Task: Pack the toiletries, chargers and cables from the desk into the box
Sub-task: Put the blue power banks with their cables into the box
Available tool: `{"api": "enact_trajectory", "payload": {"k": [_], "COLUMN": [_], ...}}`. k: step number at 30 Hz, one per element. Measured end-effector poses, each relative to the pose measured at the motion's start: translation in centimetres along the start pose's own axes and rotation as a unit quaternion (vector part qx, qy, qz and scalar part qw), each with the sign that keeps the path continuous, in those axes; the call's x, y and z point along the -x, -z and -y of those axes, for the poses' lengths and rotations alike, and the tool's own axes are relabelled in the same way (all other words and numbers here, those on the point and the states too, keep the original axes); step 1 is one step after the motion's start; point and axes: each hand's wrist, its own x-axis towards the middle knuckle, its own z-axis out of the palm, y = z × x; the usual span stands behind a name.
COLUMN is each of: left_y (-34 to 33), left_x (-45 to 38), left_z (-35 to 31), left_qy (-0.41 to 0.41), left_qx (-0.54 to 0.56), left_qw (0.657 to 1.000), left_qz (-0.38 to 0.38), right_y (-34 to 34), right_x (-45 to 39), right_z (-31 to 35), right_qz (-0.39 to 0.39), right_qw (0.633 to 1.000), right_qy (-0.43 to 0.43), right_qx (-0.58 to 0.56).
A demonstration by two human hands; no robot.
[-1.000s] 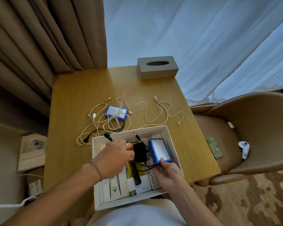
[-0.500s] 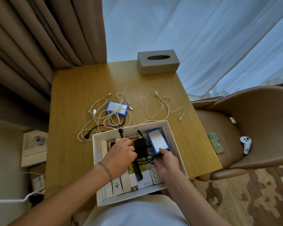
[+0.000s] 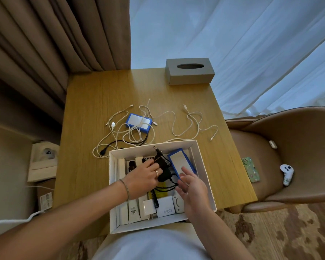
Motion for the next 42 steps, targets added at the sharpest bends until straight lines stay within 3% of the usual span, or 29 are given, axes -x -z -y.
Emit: {"api": "enact_trajectory", "payload": {"k": [6,10,12,16,20,27,33,37,42], "left_y": [0.5,2.3,3.6,5.2,5.1,2.5,0.8,0.2,-0.5], "left_x": [0.4,1.0,1.0,0.4,-0.4,-3.9,-6.7,-8.0,-8.8], "left_z": [0.4,1.3,2.5,6.8,12.6,20.1,22.7,23.3,24.1], "left_qy": [0.106,0.180,0.223,0.336,0.429,0.448,0.344,0.272,0.253], "left_qx": [0.114,0.234,0.257,0.300,0.348,0.269,0.190,0.166,0.148], "left_qw": [0.983,0.921,0.892,0.836,0.795,0.850,0.913,0.933,0.940], "left_qz": [-0.095,-0.255,-0.299,-0.314,-0.250,-0.063,0.114,0.165,0.176], "right_y": [-1.0,-2.4,-3.3,-5.8,-9.2,-13.7,-15.4,-15.2,-15.4], "right_x": [-0.4,-0.9,-1.2,-2.2,-4.0,-8.0,-10.3,-11.1,-12.0], "right_z": [2.3,5.0,6.4,9.6,12.5,14.9,14.5,14.3,14.6], "right_qz": [0.101,0.165,0.190,0.221,0.230,0.254,0.255,0.266,0.274], "right_qw": [0.990,0.972,0.963,0.948,0.940,0.916,0.914,0.912,0.910], "right_qy": [0.069,0.129,0.152,0.184,0.190,0.137,0.104,0.082,0.079], "right_qx": [0.075,0.110,0.112,0.137,0.166,0.279,0.299,0.302,0.300]}}
